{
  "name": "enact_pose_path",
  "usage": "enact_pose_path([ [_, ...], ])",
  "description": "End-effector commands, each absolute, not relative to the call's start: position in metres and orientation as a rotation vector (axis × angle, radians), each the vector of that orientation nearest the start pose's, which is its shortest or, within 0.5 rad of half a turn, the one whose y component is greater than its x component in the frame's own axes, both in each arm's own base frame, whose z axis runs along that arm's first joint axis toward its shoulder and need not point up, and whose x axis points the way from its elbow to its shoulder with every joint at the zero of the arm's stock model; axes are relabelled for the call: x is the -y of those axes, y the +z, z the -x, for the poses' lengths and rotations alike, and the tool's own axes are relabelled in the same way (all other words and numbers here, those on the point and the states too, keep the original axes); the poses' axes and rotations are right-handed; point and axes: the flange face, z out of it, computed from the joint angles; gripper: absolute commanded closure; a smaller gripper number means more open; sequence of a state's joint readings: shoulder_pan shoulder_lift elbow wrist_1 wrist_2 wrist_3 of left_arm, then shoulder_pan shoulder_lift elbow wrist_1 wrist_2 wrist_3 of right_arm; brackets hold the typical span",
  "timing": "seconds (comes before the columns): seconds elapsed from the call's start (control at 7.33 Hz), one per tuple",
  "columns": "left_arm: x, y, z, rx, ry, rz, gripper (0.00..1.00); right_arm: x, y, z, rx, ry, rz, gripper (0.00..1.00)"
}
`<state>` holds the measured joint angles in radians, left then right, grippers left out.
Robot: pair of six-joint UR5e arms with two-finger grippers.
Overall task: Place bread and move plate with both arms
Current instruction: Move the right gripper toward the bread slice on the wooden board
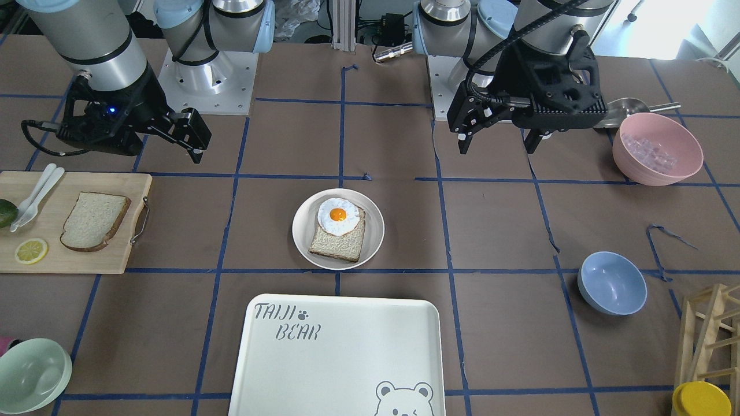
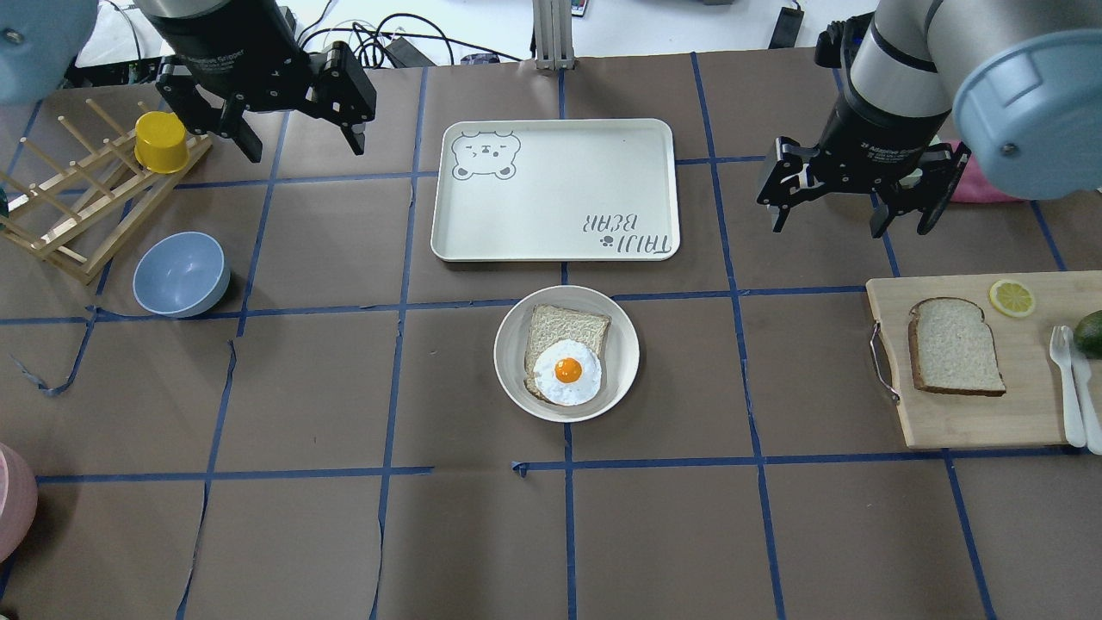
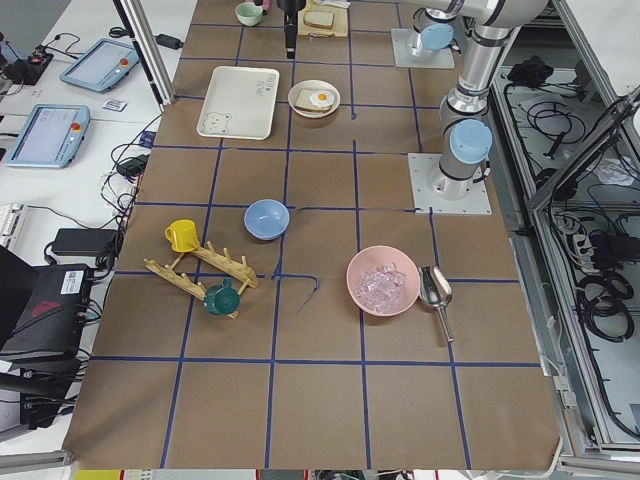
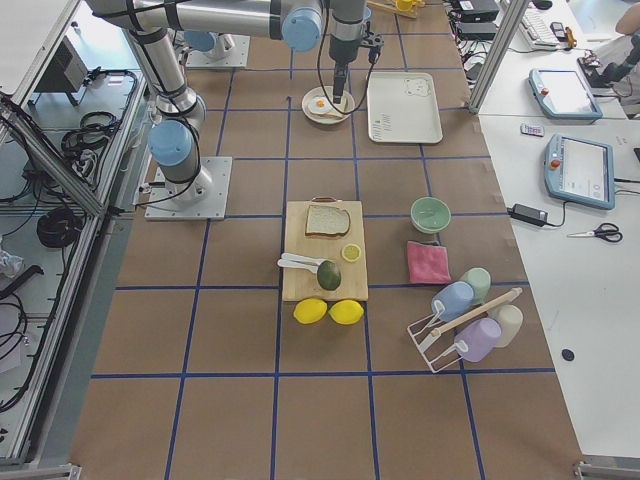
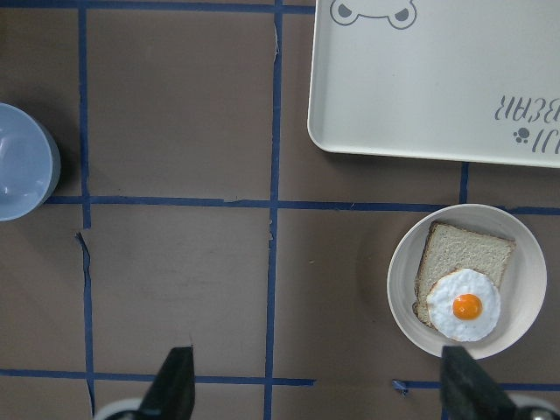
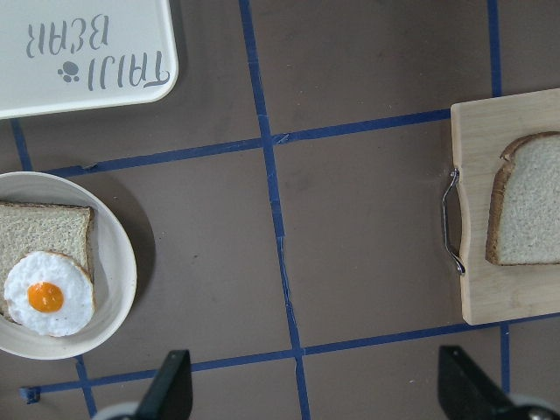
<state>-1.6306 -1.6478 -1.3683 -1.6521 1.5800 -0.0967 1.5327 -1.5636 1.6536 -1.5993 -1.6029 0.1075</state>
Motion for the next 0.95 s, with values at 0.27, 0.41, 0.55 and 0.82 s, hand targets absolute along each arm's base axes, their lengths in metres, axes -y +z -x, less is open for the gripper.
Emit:
enact_pose_path([
  [0.27, 0.517, 0.540, 0.164, -3.134, -0.068, 0.058, 0.00, 0.529, 0.397, -0.018, -3.184, 0.143, -0.481, 0.00],
  [0.41, 0.517, 0.540, 0.164, -3.135, -0.071, 0.058, 0.00, 0.542, 0.386, -0.011, -3.192, 0.044, -0.497, 0.07],
  [0.55, 0.517, 0.540, 0.164, -3.135, -0.071, 0.058, 0.00, 0.543, 0.372, 0.012, -3.191, 0.082, -0.557, 0.12],
  [0.82, 0.517, 0.540, 0.164, -3.135, -0.071, 0.058, 0.00, 0.557, 0.327, 0.062, -3.189, 0.126, -0.593, 0.12],
])
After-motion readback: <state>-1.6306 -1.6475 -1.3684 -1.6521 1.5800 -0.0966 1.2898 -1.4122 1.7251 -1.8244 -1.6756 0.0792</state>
